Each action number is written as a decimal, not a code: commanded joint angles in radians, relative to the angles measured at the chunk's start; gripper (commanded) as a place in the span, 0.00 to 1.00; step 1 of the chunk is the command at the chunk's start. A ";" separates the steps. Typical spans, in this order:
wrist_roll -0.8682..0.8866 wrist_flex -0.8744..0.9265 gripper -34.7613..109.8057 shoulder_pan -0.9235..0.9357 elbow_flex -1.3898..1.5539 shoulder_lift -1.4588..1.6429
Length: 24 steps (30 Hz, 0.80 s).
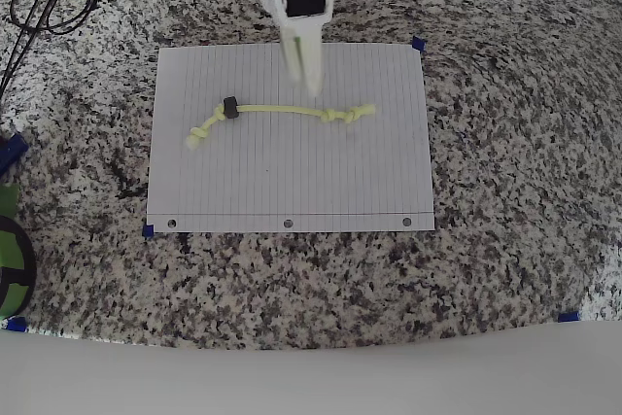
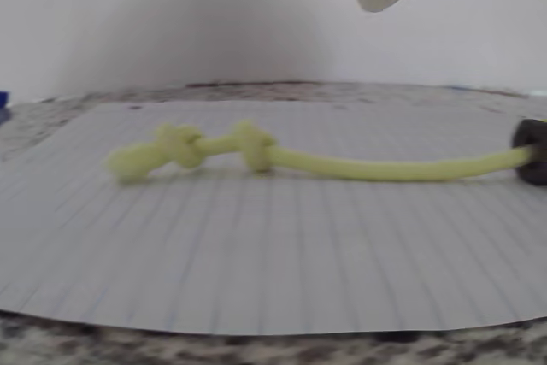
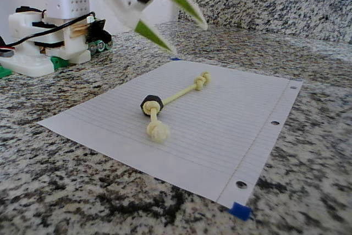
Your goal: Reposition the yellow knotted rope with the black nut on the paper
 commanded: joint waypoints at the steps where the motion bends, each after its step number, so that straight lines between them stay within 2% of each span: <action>1: 0.023 0.126 0.67 0.051 -0.219 -0.198; 9: 0.046 0.400 0.67 0.184 -0.687 -0.632; 11: 0.140 0.446 0.67 0.212 -0.761 -0.707; 14: 0.411 0.509 0.67 0.244 -0.833 -0.792; 24: 0.673 0.575 0.65 0.365 -1.020 -0.953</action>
